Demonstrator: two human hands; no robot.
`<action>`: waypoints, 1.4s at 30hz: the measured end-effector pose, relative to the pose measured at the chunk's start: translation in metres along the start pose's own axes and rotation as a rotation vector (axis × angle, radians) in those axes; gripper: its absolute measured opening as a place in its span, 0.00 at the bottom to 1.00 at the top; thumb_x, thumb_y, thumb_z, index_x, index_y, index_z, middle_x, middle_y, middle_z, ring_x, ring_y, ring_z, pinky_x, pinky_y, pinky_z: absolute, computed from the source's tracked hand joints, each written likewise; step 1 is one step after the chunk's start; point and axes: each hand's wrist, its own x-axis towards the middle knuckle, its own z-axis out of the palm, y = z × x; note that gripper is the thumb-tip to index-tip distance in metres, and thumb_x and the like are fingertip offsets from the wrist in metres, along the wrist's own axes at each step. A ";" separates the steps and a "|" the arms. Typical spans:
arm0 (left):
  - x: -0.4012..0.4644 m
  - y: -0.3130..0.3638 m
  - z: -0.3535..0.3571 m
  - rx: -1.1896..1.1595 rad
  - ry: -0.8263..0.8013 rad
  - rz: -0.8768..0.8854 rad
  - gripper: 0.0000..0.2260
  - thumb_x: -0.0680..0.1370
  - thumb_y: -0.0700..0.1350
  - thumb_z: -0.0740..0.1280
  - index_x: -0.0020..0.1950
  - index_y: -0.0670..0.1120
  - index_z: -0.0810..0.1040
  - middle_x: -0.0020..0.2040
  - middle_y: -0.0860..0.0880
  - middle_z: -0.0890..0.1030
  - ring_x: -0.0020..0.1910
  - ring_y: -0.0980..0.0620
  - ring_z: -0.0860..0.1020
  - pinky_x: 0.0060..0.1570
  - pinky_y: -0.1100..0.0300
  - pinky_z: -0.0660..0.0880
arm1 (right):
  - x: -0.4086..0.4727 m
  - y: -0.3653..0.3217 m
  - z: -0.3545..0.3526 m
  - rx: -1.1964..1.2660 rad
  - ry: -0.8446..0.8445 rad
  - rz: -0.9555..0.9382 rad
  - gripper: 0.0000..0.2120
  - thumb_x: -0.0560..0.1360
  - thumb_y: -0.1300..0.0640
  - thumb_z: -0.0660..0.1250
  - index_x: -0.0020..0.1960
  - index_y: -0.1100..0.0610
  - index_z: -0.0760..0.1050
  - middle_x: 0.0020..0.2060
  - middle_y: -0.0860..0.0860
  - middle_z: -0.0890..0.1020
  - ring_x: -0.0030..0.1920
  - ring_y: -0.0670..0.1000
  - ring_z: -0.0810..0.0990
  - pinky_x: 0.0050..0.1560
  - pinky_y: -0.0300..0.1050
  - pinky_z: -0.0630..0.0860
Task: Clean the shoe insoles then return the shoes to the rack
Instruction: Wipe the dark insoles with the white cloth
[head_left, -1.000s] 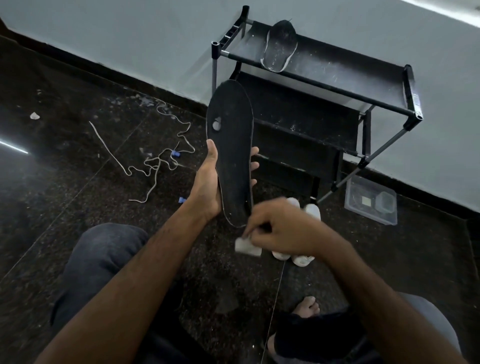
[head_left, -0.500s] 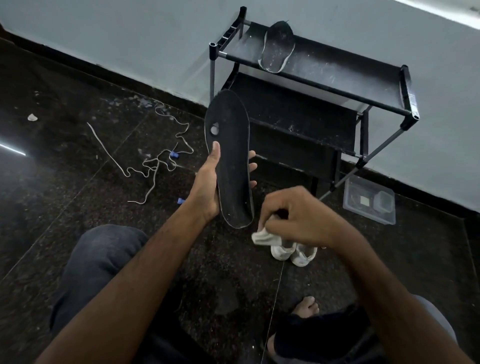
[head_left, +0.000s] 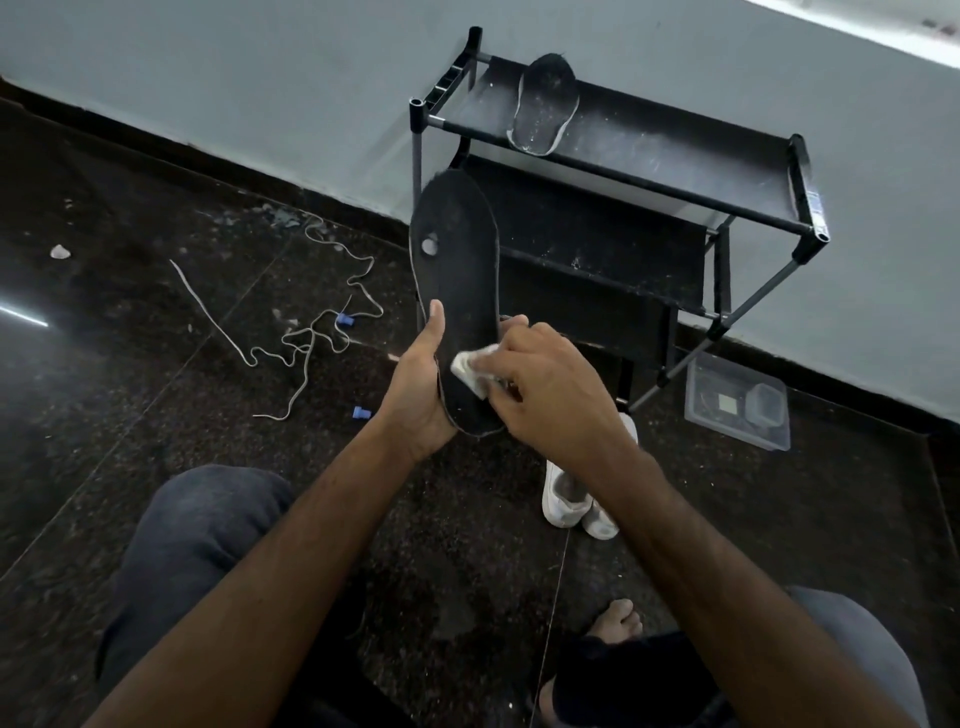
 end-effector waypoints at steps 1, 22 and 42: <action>0.001 0.001 -0.001 0.007 0.054 0.025 0.37 0.82 0.67 0.48 0.71 0.38 0.76 0.68 0.38 0.78 0.66 0.43 0.79 0.62 0.48 0.79 | -0.001 0.001 -0.005 -0.013 -0.144 -0.056 0.06 0.76 0.53 0.68 0.47 0.53 0.84 0.43 0.48 0.78 0.46 0.47 0.74 0.48 0.48 0.76; 0.001 0.003 0.002 0.081 0.153 0.119 0.39 0.81 0.69 0.47 0.62 0.39 0.82 0.61 0.41 0.81 0.48 0.49 0.81 0.49 0.50 0.82 | -0.014 0.001 -0.040 0.452 -0.434 0.002 0.08 0.75 0.62 0.70 0.50 0.53 0.86 0.40 0.39 0.79 0.43 0.38 0.79 0.45 0.31 0.73; 0.000 0.000 0.003 0.062 0.118 0.183 0.32 0.85 0.62 0.49 0.58 0.42 0.85 0.61 0.39 0.83 0.59 0.43 0.83 0.56 0.51 0.81 | 0.010 0.010 -0.031 0.313 -0.025 0.205 0.07 0.73 0.61 0.72 0.49 0.53 0.81 0.45 0.45 0.77 0.45 0.43 0.76 0.45 0.30 0.72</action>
